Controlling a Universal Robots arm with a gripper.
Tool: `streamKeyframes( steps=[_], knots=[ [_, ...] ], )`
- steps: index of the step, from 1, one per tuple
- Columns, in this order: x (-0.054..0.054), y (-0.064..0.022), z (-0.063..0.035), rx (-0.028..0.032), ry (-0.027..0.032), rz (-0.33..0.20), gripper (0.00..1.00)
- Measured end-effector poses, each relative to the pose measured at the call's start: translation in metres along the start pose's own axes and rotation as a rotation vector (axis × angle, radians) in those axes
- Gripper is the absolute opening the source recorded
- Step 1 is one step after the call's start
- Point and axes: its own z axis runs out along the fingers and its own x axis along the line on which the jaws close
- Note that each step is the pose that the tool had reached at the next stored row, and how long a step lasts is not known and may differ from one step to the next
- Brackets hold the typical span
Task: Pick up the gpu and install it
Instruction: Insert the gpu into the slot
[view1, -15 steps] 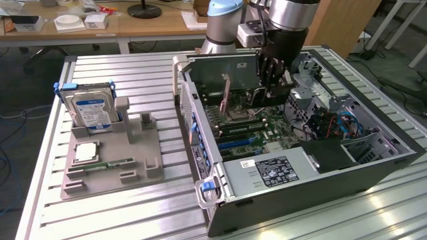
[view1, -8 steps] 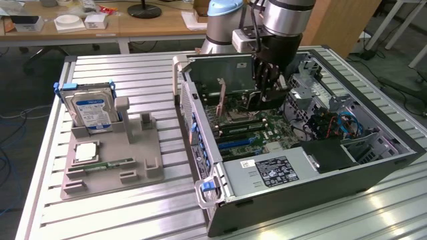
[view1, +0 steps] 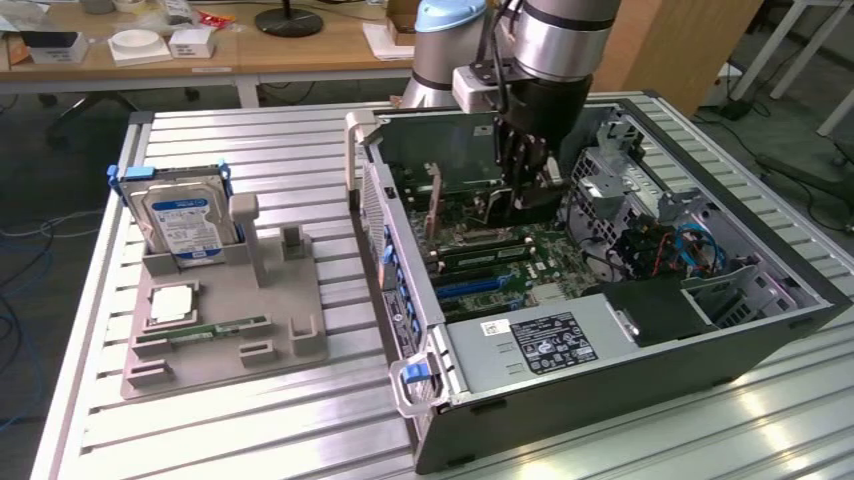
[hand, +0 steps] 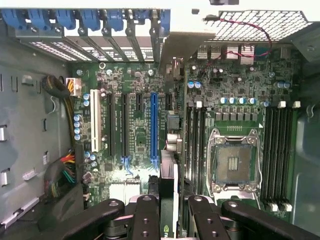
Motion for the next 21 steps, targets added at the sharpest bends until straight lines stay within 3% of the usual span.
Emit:
streamKeyframes(
  steps=[10,21],
  knots=[
    [0.009,0.0032,0.0052,0.0001,-0.0002,0.000,0.27],
    [0.010,0.0092,0.0179,0.0000,0.0000,0.000,0.27]
  ],
)
